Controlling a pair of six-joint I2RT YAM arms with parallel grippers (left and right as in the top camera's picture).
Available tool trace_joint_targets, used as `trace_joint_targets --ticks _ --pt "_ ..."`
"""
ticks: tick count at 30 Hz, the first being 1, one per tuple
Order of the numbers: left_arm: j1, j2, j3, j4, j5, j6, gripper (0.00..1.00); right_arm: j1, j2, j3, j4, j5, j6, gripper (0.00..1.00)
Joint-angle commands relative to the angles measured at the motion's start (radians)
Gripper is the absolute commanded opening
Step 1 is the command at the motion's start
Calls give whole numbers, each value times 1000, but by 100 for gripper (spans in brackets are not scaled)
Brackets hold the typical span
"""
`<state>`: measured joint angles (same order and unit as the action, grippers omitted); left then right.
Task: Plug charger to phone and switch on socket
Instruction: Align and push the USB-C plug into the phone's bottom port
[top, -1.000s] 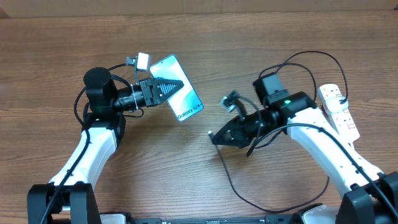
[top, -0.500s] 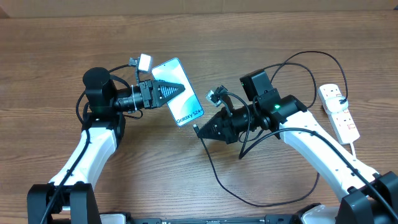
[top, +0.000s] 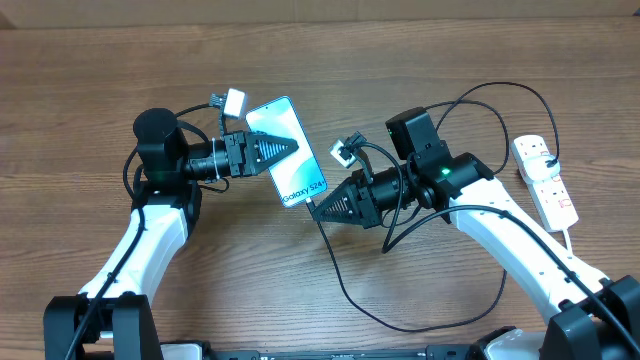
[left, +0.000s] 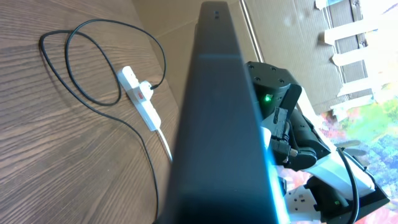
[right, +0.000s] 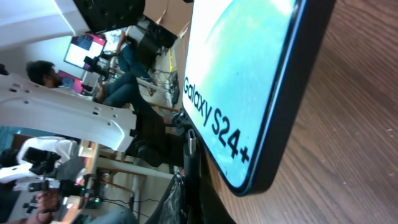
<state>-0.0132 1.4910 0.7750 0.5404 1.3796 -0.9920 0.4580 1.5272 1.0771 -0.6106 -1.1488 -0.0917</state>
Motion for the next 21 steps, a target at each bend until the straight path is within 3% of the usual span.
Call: trace_joint_targets --ticks 1,21 --pt "0 2 26 19 35 28 4 -3 -1 9 0 -32 19 4" --pt "19 2 26 198 50 -97 4 -3 24 9 10 -59 43 4"
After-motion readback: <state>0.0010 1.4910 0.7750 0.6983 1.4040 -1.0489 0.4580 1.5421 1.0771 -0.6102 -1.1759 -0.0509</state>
